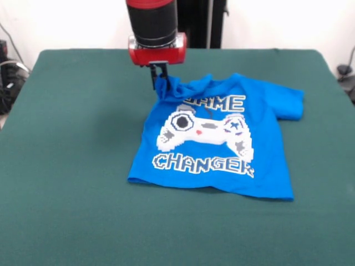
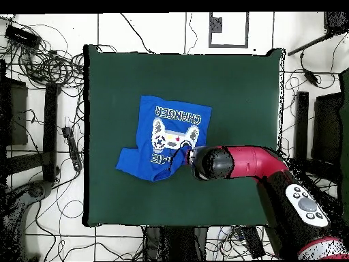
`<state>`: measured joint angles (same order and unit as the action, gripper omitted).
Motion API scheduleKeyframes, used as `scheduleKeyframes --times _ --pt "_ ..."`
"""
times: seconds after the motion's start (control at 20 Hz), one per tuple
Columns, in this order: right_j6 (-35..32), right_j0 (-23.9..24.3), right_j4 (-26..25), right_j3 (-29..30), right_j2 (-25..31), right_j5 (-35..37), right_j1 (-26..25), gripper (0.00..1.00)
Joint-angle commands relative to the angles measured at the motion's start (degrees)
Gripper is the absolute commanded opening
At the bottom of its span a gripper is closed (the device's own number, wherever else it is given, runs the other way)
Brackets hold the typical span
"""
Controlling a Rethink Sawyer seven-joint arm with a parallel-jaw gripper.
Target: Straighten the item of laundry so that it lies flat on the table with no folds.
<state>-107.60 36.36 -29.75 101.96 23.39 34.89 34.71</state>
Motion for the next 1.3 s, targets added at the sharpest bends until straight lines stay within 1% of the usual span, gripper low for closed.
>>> scheduleKeyframes --times 0.05,0.4,0.65,0.8,0.85,1.0,1.1,1.3 --pt "15.9 0.6 -4.3 2.8 6.9 5.8 -1.4 0.0" --pt "17.9 2.6 -7.0 0.3 7.7 6.2 -4.3 0.0" --pt "19.1 4.4 -8.4 -0.3 8.4 6.8 -4.9 0.0" --pt "18.8 5.6 -9.0 -0.3 9.4 5.8 -5.2 0.0" --pt "18.8 6.2 -9.5 -0.3 10.4 5.4 -5.5 1.0" --pt "18.0 5.7 -9.6 -0.5 9.9 6.0 -5.3 1.0" --pt "16.1 4.3 -9.9 -1.0 8.7 7.3 -5.0 1.0" --pt "13.9 3.5 -9.8 -1.0 8.8 6.4 -5.8 1.0"
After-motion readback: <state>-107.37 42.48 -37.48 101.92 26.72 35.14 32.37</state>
